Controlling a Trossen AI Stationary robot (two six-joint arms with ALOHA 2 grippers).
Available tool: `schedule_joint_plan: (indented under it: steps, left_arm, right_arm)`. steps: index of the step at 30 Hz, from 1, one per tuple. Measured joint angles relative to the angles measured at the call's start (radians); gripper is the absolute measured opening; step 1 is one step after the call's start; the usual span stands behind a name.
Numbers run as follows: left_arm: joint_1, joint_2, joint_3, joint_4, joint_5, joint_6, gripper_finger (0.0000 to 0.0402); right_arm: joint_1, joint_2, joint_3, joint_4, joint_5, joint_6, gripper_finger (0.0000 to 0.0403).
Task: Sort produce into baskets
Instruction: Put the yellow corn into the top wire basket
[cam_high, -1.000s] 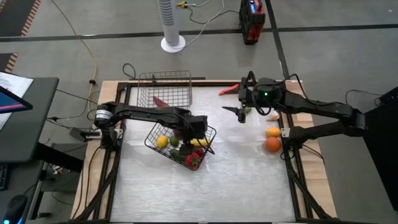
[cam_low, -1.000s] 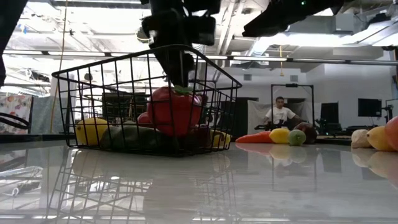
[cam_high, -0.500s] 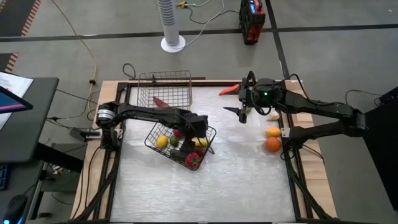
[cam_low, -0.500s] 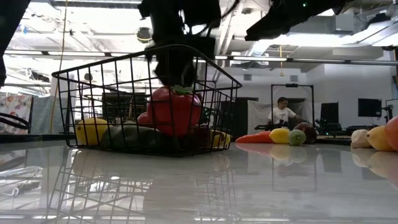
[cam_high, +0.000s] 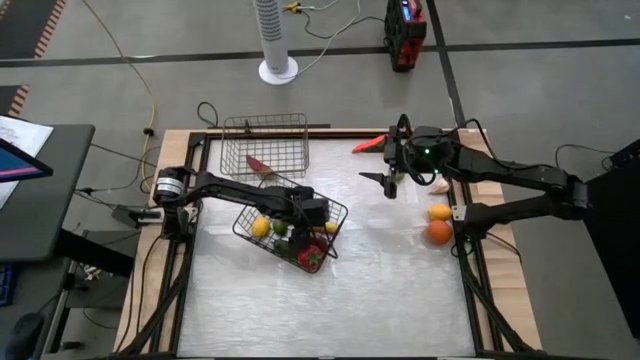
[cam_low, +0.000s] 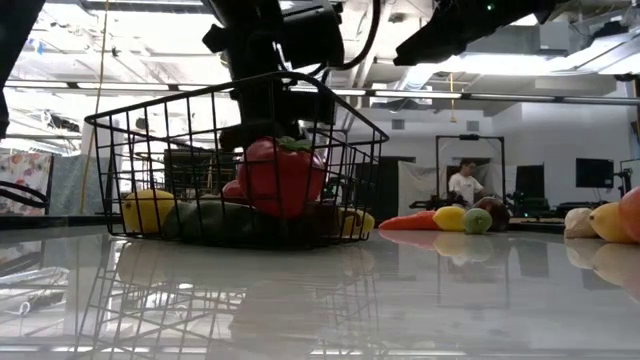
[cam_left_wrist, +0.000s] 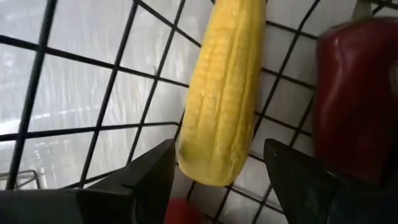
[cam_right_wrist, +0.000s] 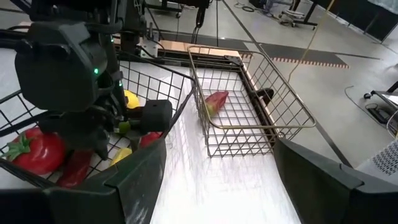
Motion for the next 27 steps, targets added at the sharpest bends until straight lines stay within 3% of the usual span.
schedule_joint_plan:
  steps: [5, 17, 27]
  left_arm:
    - [-0.001, -0.002, -0.028, 0.032, -0.013, 0.003, 0.0221]
    - [-0.001, 0.001, -0.036, 0.06, 0.01, -0.038, 0.013]
    - [-0.005, -0.107, -0.039, -0.034, -0.011, -0.087, 0.0123]
  right_arm:
    - [0.0, 0.0, 0.0, 0.001, 0.0, -0.002, 0.0325]
    - [0.0, 0.0, 0.0, 0.003, 0.0, -0.003, 0.0325]
    - [0.0, 0.0, 0.0, 0.001, -0.001, -0.002, 0.0325]
